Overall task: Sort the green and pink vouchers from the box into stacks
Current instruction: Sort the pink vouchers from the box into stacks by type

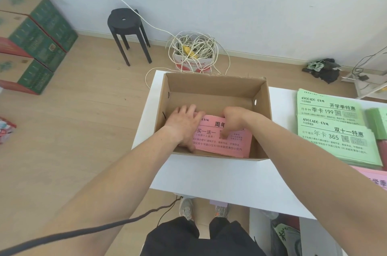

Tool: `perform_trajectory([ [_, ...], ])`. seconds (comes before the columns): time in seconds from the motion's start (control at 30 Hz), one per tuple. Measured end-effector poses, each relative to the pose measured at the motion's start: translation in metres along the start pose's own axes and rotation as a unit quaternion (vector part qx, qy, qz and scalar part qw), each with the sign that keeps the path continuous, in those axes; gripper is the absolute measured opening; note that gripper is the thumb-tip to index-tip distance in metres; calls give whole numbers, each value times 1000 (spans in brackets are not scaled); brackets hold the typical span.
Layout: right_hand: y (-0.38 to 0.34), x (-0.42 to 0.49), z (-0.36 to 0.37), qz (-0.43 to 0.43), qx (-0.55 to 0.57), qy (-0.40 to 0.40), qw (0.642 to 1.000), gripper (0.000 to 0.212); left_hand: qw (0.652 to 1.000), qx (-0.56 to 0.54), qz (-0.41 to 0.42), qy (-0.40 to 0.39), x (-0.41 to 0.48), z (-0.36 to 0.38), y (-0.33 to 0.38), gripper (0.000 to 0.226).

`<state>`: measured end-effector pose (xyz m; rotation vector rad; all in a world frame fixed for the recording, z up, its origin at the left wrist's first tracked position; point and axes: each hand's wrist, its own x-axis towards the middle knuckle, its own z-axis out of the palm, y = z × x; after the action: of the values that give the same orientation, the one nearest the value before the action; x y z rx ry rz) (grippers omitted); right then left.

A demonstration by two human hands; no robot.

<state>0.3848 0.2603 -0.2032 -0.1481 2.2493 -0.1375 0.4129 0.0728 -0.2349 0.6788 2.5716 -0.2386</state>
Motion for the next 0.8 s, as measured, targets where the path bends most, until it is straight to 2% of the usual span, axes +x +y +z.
perform_trajectory([
  [0.13,-2,-5,2,-13,-4,-12,1000,33,1000,4,3,4,-2,2,0,133],
  [0.27,-3,-15,-6,-52,10,37,998,25,999,-49,-11,12,-11,-11,-7,135],
  [0.33,-6,-25,-15,-61,10,81,995,27,991,-123,-25,52,-19,-26,-14,116],
  [0.43,-10,-47,-32,-53,9,154,987,25,968,-191,-29,160,-28,-52,-25,51],
  [0.5,-12,-62,-41,-51,18,194,979,23,946,-237,-43,218,-34,-67,-33,30],
  [0.63,-13,-95,-50,-34,28,260,965,25,907,-345,-46,237,-53,-90,-39,21],
  [0.8,-4,-141,-45,-20,82,268,960,11,901,-330,-43,280,-85,-107,-36,20],
])
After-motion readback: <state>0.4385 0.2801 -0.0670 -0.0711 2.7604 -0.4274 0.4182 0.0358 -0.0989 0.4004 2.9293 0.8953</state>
